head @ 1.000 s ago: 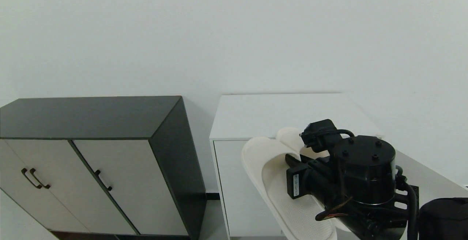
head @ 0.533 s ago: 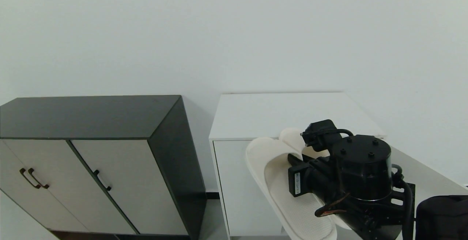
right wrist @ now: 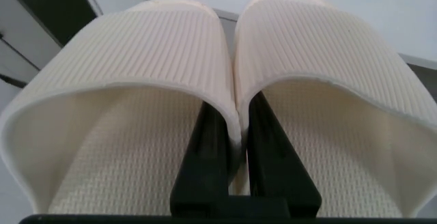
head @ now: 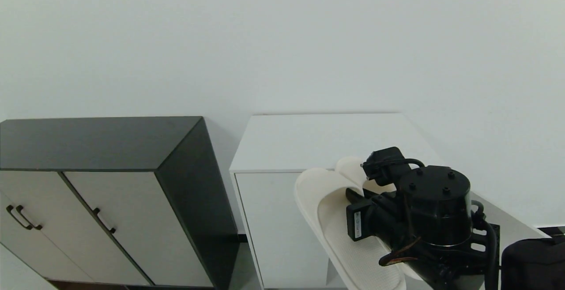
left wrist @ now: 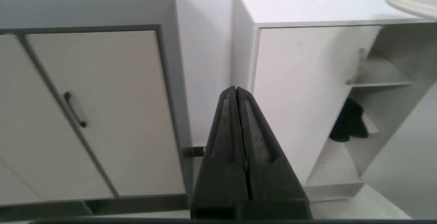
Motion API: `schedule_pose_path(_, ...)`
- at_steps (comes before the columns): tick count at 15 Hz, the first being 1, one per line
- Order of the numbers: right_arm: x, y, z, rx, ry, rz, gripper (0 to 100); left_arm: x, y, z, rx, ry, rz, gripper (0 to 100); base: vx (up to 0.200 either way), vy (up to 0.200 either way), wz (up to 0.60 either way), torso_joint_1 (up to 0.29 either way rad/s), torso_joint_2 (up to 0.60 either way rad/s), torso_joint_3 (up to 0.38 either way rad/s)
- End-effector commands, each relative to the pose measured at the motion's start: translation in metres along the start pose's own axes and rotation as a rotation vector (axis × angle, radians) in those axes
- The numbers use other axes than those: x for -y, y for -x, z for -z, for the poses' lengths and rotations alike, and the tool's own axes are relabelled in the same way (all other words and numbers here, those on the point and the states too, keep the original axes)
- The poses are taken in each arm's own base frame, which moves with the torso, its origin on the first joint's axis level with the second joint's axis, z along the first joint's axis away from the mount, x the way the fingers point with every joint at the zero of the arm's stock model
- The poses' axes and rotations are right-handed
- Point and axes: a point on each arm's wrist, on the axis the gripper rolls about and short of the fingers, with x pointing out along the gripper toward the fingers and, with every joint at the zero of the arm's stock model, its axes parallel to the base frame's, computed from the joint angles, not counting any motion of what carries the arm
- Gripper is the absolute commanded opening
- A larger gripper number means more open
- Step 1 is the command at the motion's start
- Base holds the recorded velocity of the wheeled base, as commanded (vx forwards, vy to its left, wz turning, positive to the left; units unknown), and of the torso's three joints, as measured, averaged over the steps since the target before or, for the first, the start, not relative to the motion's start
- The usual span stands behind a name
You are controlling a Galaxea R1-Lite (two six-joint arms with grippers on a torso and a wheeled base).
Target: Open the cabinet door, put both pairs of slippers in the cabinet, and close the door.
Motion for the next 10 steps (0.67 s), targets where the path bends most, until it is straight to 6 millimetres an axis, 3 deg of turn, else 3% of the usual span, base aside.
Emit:
schedule_pose_path(1,0.0004,0.0012,0.0008,-0.002,0.002,-0.003,0,0.0,0.0,0.0,0.0,-0.001,0.0,0,0.0,-0.2,0.0,0.002,0.0,0.002)
schedule_pose_path(8,0.0007,0.0028,0.0033,0.004,0.0,-0.008,0,0.0,0.0,0.0,0.0,-0.001,-0.001,0,0.0,-0.2,0.0,0.004,0.0,0.002)
schedule_pose_path(10,0.0002,0.0021,0.003,0.017,-0.005,-0.012,0,0.0,0.0,0.0,0.0,0.0,0.0,0,0.0,0.0,0.0,0.0,0.0,0.0)
